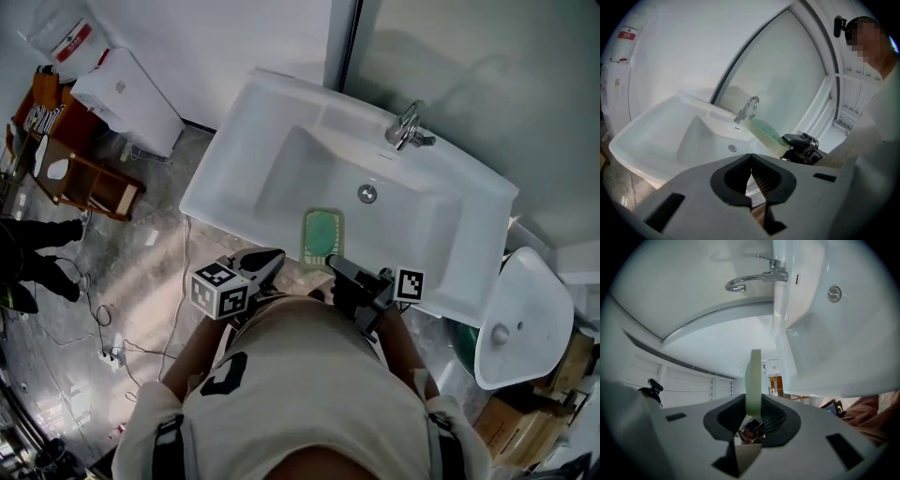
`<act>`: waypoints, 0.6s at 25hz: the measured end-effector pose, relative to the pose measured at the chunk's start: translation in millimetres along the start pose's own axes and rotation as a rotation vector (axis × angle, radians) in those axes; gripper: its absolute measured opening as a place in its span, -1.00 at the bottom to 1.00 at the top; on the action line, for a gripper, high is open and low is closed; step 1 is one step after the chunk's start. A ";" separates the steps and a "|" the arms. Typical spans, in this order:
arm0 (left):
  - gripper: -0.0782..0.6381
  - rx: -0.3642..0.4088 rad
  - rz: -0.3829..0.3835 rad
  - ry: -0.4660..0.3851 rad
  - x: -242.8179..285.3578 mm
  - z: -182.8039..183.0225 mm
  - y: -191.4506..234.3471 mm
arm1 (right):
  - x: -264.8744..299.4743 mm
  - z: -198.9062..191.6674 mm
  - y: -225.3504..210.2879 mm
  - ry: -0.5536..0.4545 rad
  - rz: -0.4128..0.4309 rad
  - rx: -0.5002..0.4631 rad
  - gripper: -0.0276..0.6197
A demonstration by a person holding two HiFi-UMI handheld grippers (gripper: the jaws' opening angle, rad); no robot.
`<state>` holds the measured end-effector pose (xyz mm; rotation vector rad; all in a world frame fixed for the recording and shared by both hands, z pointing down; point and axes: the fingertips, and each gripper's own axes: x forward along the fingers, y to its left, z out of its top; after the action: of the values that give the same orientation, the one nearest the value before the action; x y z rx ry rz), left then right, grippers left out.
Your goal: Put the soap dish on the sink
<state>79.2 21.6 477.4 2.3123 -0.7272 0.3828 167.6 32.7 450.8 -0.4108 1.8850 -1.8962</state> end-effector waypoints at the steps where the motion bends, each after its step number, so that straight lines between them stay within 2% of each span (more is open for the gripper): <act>1: -0.73 0.000 -0.002 -0.002 -2.2 3.9 7.3 | 6.0 1.9 -0.2 -0.007 -0.001 0.000 -0.64; 15: -0.73 -0.025 0.051 -0.063 -60.1 54.6 126.4 | 87.3 3.5 -8.3 -0.002 -0.058 -0.007 -0.64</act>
<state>-40.1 -69.7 475.8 2.2945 -0.8192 0.3234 93.3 -14.0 451.1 -0.4745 1.8988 -1.9263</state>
